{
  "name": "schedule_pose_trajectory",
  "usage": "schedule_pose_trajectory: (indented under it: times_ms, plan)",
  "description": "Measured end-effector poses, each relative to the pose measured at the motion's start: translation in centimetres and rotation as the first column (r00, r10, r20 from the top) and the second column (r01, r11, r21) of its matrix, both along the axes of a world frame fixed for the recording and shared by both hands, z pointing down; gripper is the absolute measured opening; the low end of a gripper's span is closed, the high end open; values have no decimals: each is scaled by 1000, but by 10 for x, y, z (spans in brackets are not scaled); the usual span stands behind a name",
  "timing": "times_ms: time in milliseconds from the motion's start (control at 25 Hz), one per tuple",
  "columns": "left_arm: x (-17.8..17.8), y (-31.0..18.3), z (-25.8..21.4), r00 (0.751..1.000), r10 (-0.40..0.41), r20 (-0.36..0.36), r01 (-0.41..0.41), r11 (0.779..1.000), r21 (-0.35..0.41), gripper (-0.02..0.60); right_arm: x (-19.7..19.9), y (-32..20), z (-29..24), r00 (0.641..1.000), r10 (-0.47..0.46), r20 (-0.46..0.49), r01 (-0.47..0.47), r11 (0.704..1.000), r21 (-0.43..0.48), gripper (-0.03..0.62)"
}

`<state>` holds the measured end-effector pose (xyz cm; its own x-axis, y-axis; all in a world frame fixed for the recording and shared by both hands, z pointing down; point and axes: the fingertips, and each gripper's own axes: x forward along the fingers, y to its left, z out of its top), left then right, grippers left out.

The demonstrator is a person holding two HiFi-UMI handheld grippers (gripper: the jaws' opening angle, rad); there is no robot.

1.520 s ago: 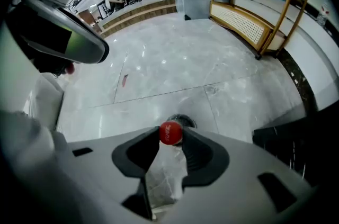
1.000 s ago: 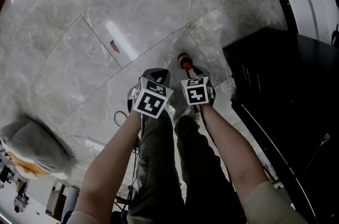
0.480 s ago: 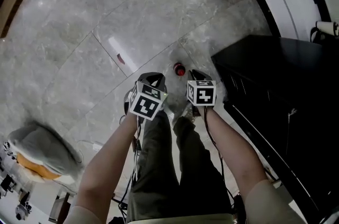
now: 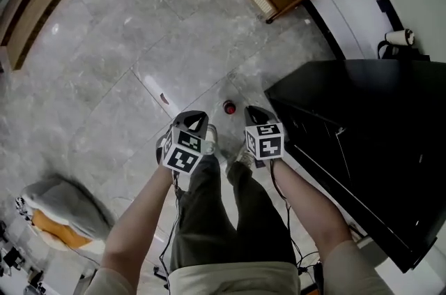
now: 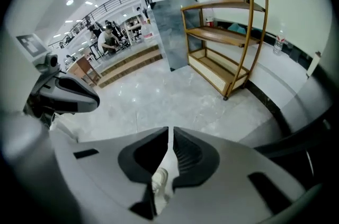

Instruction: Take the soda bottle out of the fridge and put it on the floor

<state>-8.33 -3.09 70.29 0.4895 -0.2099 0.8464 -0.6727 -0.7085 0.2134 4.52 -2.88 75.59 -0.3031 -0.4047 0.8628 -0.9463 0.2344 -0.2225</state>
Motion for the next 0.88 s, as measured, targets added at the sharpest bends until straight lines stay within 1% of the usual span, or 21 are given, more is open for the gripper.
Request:
schedule_pose_trajectory:
  times_ms: [160, 280, 440, 600, 720, 800, 880]
  plan:
    - [1, -3, -49, 1000, 9, -13, -8, 999, 39, 6, -7, -8, -67, 998, -15, 55, 12, 997, 70, 6]
    - [6, -9, -86, 999, 21, -23, -19, 996, 86, 6, -8, -13, -112, 996, -22, 89, 11, 993, 122, 3]
    - [16, -21, -137, 998, 11, -58, -2, 990, 143, 6, -5, -22, -179, 993, -25, 113, 4, 982, 189, 3]
    - [23, -33, -197, 995, -5, -102, 26, 979, 202, 6, -2, -26, -246, 993, -31, 112, 0, 963, 269, 2]
    - [25, -41, -247, 991, -8, -134, 42, 966, 254, 6, 1, -28, -295, 994, -32, 109, -5, 946, 323, 1]
    - [29, -45, -280, 987, 6, -158, 40, 958, 284, 7, 4, -29, -326, 993, -33, 111, -9, 935, 354, 0]
    - [36, -44, -311, 982, 36, -185, 22, 953, 303, 7, 4, -27, -358, 991, -42, 128, -9, 930, 368, 0]
